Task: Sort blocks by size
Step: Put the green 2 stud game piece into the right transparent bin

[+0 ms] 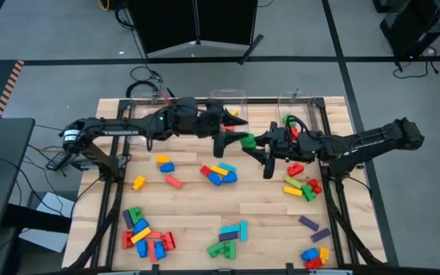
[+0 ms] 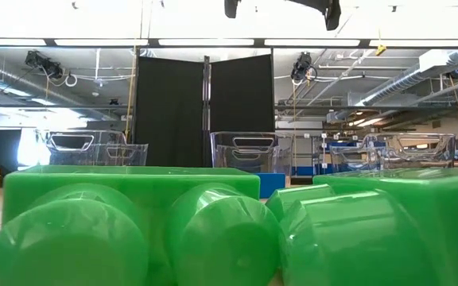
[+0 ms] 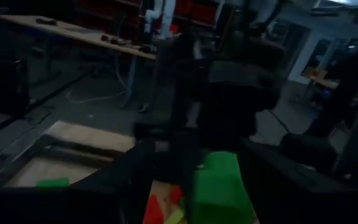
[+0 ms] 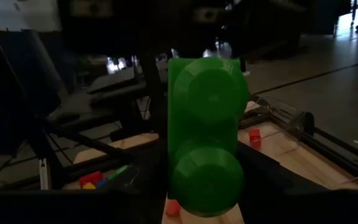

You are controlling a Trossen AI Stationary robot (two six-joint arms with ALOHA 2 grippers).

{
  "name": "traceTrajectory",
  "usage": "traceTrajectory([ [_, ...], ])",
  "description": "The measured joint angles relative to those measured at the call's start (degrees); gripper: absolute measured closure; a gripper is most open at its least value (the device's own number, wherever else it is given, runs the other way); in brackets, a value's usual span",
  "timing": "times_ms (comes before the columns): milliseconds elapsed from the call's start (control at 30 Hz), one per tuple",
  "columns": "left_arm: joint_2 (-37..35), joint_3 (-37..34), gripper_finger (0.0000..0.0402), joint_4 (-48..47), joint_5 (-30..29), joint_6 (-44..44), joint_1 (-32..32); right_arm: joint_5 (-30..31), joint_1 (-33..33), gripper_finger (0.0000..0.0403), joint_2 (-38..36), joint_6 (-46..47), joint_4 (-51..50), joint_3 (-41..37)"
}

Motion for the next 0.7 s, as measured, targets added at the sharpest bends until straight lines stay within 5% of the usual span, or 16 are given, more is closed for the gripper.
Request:
traceTrajectory([
  [400, -3.9, 0.0, 0.0167, -21.7, -0.3, 0.4, 1.2, 1.1, -8.0, 0.0243, -11.0, 4.1, -16.6, 0.0],
  [700, -8.6, -0.1, 0.0167, -28.7, -17.1, 5.2, -4.8, 1.3, -21.4, 0.0244, -9.3, 3.5, -41.9, 11.2],
])
